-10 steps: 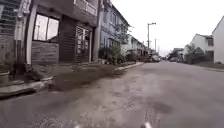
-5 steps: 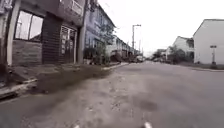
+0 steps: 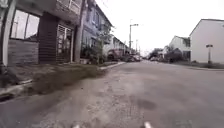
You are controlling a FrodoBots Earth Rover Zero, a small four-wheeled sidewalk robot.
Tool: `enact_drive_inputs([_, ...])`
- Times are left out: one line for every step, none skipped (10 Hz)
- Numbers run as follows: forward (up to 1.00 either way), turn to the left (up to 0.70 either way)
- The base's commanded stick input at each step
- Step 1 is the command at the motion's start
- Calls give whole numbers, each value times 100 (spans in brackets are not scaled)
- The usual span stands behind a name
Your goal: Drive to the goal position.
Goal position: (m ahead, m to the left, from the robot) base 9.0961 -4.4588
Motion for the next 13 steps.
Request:
enact_drive_inputs([70,5])
enact_drive_inputs([70,-2])
enact_drive_inputs([70,-29])
enact_drive_inputs([70,-35])
enact_drive_inputs([70,-35])
enact_drive_inputs([70,-35])
enact_drive_inputs([70,-34])
enact_drive_inputs([70,-12])
enact_drive_inputs([70,0])
enact_drive_inputs([70,9])
enact_drive_inputs([70,0])
enact_drive_inputs([70,-31])
enact_drive_inputs([70,-9])
